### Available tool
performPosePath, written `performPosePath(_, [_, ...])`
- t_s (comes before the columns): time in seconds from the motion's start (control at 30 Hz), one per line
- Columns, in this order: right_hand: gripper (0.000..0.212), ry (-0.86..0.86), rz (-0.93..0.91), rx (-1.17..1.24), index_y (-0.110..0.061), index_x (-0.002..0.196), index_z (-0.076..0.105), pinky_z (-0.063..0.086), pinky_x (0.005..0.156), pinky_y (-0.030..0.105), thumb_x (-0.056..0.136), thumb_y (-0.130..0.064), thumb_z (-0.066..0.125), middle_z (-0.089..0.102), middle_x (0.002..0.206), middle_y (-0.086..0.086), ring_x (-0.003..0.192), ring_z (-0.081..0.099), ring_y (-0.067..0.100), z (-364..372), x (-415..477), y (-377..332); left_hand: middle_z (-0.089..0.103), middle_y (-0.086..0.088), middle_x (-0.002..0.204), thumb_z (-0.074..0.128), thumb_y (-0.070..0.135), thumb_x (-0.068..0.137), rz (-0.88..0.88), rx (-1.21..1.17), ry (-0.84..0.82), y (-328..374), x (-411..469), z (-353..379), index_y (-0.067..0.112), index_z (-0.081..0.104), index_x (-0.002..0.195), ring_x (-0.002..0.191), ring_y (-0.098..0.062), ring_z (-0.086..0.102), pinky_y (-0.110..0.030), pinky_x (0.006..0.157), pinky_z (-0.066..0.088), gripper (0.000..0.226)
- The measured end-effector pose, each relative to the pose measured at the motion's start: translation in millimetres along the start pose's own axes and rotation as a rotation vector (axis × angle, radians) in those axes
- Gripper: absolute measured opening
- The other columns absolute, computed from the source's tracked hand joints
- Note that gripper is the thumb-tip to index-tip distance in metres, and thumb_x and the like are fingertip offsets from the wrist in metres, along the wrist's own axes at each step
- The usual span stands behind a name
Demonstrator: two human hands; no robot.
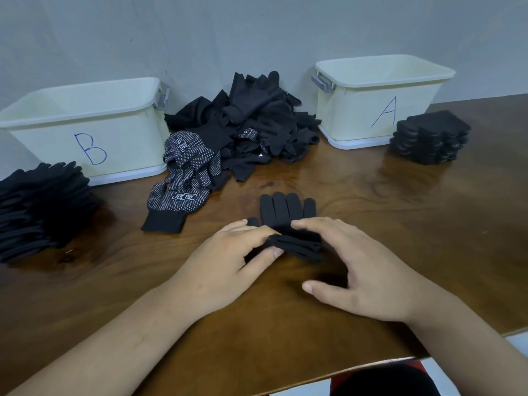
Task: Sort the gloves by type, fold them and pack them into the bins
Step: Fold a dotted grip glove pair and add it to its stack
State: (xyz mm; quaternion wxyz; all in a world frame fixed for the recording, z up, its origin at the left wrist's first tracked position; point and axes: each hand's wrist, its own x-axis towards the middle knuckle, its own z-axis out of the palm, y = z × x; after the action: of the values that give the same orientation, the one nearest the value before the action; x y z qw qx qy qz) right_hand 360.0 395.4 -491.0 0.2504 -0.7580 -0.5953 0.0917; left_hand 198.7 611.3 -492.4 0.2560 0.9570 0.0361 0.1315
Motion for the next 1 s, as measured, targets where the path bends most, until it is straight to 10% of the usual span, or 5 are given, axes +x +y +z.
performPosePath(0.23, [0.002, 0.165, -0.079, -0.017, -0.047, 0.105, 0.062, 0.047, 0.094, 0.032, 0.105, -0.045, 0.061, 0.061, 0.100, -0.030, 0.103, 0.061, 0.001, 6, 4, 5, 0.065, 0.009, 0.085, 0.047, 0.054, 0.110, -0.032, -0.123, -0.001, 7, -6, -3, 0.023, 0.067, 0.097, 0.093, -0.017, 0.064, -0.022, 0.094, 0.045, 0.040])
performPosePath(0.4, [0.029, 0.197, -0.023, 0.106, -0.035, 0.092, 0.067, 0.047, 0.081, 0.032, 0.103, -0.059, 0.055, 0.062, 0.081, -0.010, 0.082, 0.062, 0.015, 9, 1, 4, 0.051, 0.023, 0.064, 0.053, 0.043, 0.108, -0.056, -0.181, 0.008, 19, -6, -8, 0.054, 0.057, 0.086, 0.076, 0.000, 0.056, -0.010, 0.081, 0.038, 0.025])
performPosePath(0.5, [0.041, 0.212, 0.001, 0.185, -0.023, 0.093, 0.072, 0.050, 0.080, 0.034, 0.103, -0.060, 0.055, 0.067, 0.080, -0.003, 0.081, 0.066, 0.019, 9, 1, 4, 0.056, 0.001, 0.066, 0.048, 0.062, 0.107, -0.091, -0.270, -0.051, 16, -9, -7, 0.031, 0.065, 0.106, 0.069, -0.018, 0.059, -0.039, 0.084, 0.052, 0.036])
performPosePath(0.63, [0.034, 0.230, 0.026, 0.242, -0.029, 0.077, 0.061, 0.046, 0.060, 0.027, 0.106, -0.047, 0.062, 0.058, 0.068, -0.007, 0.065, 0.060, 0.016, 8, 3, 1, 0.079, 0.015, 0.095, 0.063, 0.051, 0.103, -0.186, -0.368, -0.090, 23, -10, -13, 0.037, 0.060, 0.128, 0.094, -0.015, 0.075, -0.053, 0.087, 0.058, 0.029])
performPosePath(1.0, [0.031, 0.332, 0.203, 0.169, -0.033, 0.107, 0.070, 0.054, 0.061, 0.029, 0.095, -0.060, 0.061, 0.067, 0.074, -0.012, 0.068, 0.068, 0.011, 13, 11, -1, 0.075, 0.025, 0.085, 0.073, 0.047, 0.095, -0.332, -0.215, 0.099, 19, 0, 0, 0.045, 0.041, 0.136, 0.076, -0.002, 0.068, -0.019, 0.075, 0.050, 0.051])
